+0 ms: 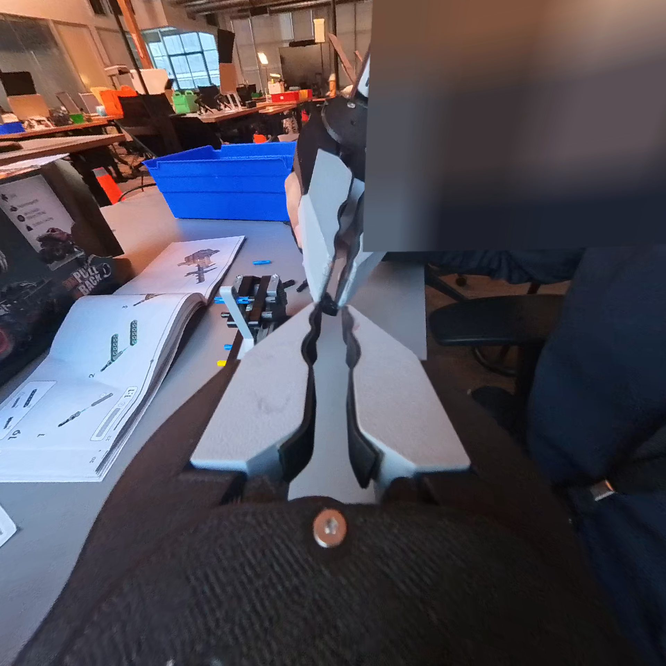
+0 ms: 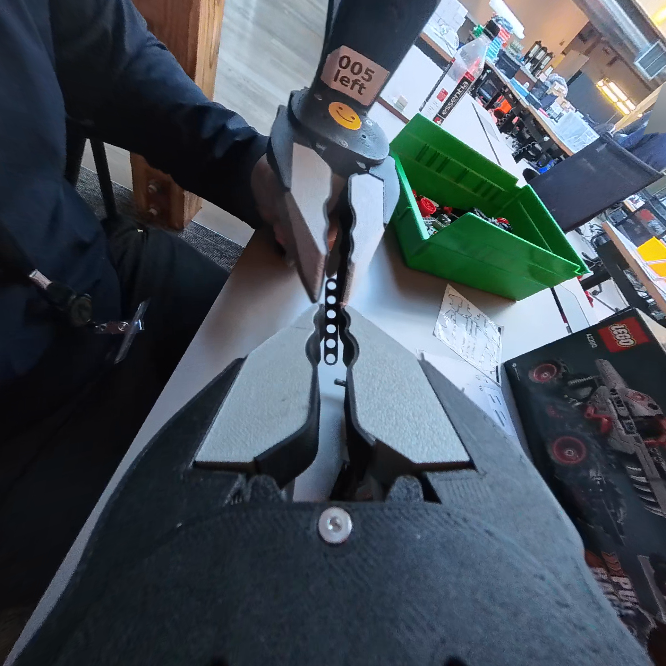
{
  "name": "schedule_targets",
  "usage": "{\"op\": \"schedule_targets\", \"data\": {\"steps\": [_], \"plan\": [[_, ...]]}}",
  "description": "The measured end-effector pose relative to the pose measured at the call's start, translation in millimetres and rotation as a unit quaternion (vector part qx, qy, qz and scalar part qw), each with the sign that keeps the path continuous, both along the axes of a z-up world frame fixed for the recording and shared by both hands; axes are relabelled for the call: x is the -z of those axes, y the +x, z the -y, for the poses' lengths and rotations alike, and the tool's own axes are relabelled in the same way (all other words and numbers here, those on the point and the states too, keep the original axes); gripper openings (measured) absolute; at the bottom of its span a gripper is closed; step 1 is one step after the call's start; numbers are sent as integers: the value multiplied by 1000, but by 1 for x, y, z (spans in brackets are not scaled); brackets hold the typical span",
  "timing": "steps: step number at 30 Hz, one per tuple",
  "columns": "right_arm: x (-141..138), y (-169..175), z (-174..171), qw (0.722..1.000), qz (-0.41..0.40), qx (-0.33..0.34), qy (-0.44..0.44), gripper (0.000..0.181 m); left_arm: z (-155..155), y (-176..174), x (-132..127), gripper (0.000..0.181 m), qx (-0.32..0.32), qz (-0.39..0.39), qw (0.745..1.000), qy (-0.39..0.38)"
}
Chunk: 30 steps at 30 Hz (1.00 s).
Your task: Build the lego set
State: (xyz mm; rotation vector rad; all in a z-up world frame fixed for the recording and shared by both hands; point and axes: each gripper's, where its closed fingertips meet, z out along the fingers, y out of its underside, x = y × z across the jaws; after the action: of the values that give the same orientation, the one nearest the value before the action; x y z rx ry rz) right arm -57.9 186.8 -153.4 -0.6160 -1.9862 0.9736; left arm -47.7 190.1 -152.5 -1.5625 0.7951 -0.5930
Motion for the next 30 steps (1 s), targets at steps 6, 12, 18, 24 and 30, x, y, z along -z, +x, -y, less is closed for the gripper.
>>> {"op": "schedule_targets", "data": {"steps": [6, 12, 18, 24, 30], "plan": [[4, -1, 0, 1000, 4, 5, 8, 4, -1, -2, 3, 6, -12, -21, 1000, 9], [6, -3, -2, 1000, 3, 13, 11, 4, -4, -4, 4, 6, -29, -41, 998, 22], [16, -2, -11, 999, 23, 27, 25, 5, -4, -6, 2, 6, -37, -40, 998, 32], [16, -6, -11, 999, 21, 34, 23, 5, -4, -6, 0, 6, -41, -36, 998, 42], [12, -7, -8, 999, 3, 28, 30, 5, -3, -3, -1, 8, -29, -28, 998, 37]]}}
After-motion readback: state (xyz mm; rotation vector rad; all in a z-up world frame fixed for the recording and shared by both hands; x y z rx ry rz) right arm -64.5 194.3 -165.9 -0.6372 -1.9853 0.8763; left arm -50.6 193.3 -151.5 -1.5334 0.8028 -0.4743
